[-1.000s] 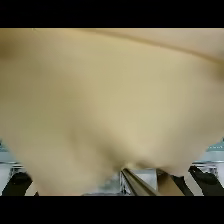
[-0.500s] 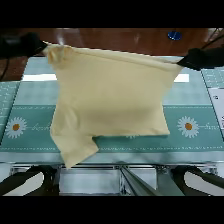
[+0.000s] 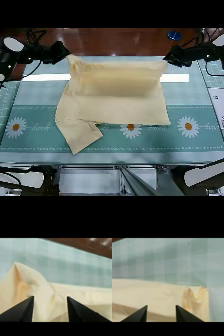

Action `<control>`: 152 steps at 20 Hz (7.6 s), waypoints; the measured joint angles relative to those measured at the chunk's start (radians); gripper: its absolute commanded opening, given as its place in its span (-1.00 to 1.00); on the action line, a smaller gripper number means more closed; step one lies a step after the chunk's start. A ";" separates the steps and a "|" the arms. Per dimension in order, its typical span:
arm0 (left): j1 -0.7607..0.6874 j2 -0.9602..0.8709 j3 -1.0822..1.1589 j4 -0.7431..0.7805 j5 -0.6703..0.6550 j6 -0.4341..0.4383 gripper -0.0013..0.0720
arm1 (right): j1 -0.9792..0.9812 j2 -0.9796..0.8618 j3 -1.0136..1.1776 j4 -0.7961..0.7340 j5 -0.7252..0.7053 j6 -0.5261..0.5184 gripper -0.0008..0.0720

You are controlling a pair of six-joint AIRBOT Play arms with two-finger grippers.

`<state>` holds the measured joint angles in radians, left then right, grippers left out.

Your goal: Fold the shirts.

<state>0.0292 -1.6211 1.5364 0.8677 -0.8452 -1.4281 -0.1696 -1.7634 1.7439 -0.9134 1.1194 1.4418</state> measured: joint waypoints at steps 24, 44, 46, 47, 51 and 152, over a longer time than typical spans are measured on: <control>0.645 0.378 -0.831 0.106 -0.503 0.093 0.42 | -0.383 0.772 -1.129 0.230 0.079 -0.264 0.14; 0.393 0.214 -0.783 -0.032 -0.316 0.141 -0.91 | -0.384 0.788 -1.140 0.087 0.073 -0.204 0.14; 0.386 0.217 -0.757 -0.041 -0.340 0.151 -0.91 | -0.384 0.788 -1.157 -0.027 0.082 -0.123 0.14; 0.382 0.217 -0.748 -0.041 -0.347 0.154 -0.91 | -0.384 0.788 -1.168 -0.059 0.089 -0.097 0.14; 0.361 0.218 -0.731 -0.044 -0.358 0.161 -0.91 | -0.384 0.788 -1.235 -0.093 0.103 -0.051 0.14; 0.099 -0.096 0.030 0.375 -0.727 -0.059 0.43 | -0.101 0.193 -0.366 -0.301 0.348 0.001 0.16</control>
<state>0.1280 -1.7172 1.5665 1.2430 -1.5726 -1.4868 -0.2707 -1.5707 1.3777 -1.2144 1.4670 1.4425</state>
